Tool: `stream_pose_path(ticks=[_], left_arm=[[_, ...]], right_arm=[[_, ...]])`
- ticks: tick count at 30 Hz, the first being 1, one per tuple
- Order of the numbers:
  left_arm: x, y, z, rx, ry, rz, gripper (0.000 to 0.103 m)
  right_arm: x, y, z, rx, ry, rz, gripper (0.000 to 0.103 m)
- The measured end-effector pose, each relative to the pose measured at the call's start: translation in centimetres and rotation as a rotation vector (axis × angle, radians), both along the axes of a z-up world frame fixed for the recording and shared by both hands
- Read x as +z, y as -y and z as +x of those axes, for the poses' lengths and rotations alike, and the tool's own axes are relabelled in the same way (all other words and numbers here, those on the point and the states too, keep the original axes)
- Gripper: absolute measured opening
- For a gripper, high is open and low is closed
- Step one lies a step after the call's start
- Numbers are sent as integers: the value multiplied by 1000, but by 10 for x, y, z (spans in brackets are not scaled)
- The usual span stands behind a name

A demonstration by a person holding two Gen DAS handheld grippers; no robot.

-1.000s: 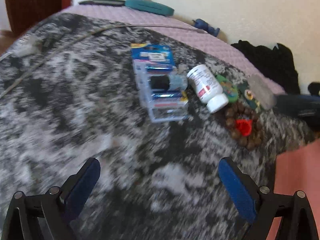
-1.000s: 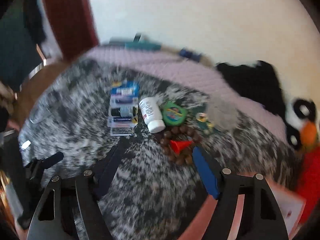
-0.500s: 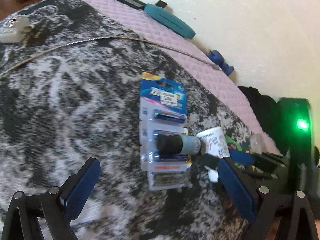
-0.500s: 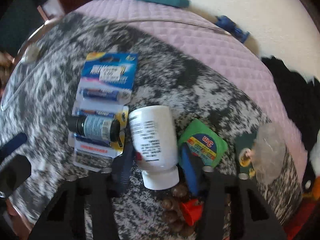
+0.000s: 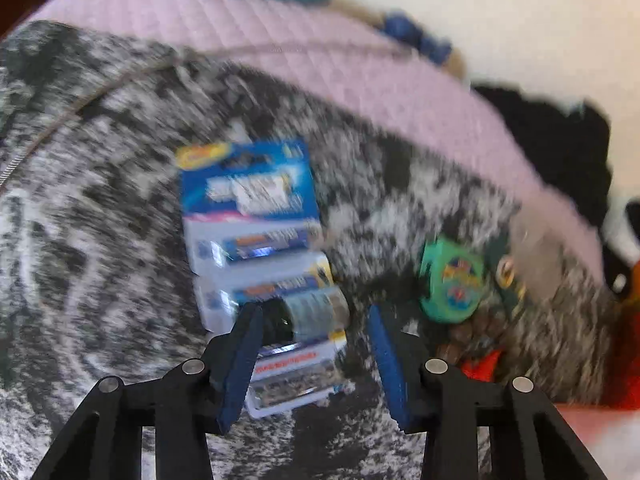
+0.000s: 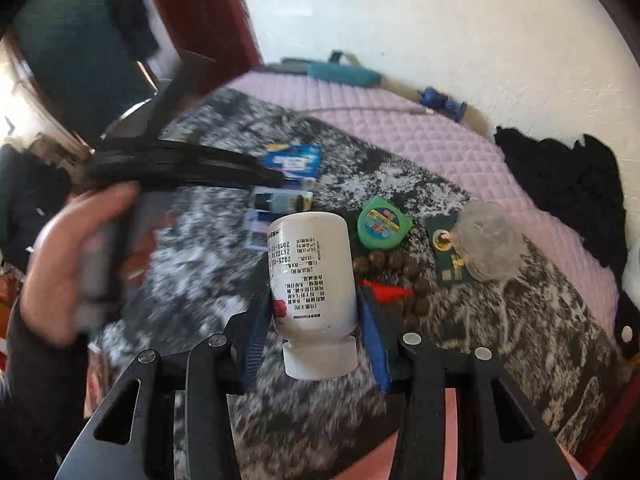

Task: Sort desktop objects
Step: 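Grasp the white pill bottle with the right gripper while the left gripper grasps the dark glass bottle, then carry both bottles over the pink box and open both grippers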

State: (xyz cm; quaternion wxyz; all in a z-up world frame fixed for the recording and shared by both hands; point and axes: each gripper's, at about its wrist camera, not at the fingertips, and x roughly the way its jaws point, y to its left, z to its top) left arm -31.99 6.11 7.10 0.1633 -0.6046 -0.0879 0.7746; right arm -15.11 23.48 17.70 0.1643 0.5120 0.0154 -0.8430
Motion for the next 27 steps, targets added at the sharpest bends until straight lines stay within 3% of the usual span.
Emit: stream_pose_path(ticks=[8, 11, 16, 18, 20, 21, 27], left_arm=[[-2, -24, 4, 47, -36, -184, 51], [-6, -20, 3, 73, -47, -223, 73], [-20, -25, -1, 75, -29, -240, 82], [-25, -31, -2, 66, -37, -257, 82], [-29, -35, -3, 59, -56, -273, 67], [-30, -34, -3, 65, -67, -280, 65], [-6, -24, 15, 44, -134, -230, 64]], right_arm=[[-5, 11, 38, 80, 17, -40, 46], [-14, 15, 47, 104, 34, -46, 45], [-21, 20, 52, 118, 39, -76, 45], [-22, 21, 51, 120, 40, -80, 45], [-25, 22, 49, 122, 42, -77, 45], [-26, 22, 49, 123, 42, -73, 45], [-22, 21, 58, 118, 29, -62, 45]])
